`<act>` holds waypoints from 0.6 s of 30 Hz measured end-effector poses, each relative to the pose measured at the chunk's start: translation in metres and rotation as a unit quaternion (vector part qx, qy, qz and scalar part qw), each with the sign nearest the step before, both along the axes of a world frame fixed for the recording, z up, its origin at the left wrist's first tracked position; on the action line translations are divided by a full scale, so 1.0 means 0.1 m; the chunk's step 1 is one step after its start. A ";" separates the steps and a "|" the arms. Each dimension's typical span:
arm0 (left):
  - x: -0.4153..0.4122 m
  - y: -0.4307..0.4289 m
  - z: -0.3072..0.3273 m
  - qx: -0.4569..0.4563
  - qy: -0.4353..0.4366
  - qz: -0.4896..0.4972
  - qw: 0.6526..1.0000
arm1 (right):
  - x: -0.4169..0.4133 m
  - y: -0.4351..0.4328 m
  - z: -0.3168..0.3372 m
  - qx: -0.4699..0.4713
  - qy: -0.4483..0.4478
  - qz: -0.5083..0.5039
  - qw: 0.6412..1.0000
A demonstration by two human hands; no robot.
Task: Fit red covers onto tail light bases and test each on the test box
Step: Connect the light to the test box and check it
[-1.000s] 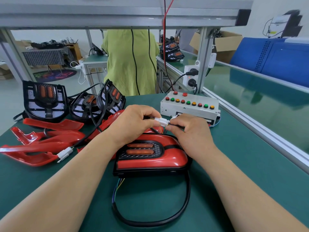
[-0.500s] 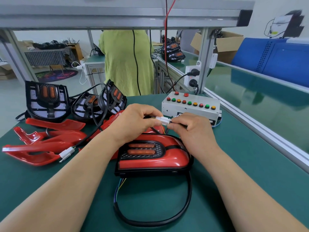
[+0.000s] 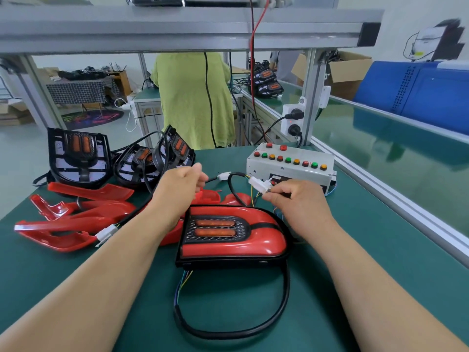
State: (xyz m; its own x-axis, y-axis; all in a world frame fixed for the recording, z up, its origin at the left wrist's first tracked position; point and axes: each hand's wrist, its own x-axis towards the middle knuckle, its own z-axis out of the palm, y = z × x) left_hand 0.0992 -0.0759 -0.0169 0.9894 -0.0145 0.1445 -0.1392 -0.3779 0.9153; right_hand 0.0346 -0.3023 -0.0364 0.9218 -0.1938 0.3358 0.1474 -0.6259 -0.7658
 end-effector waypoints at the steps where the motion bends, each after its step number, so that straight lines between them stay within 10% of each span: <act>1: -0.03 0.01 -0.02 0.006 0.008 -0.004 1.000 | 0.00 -0.02 0.00 -0.001 0.009 -0.001 1.000; 18: -0.27 -0.16 -0.12 -0.034 0.000 -0.036 0.999 | -0.07 -0.10 0.08 0.164 0.063 0.020 0.984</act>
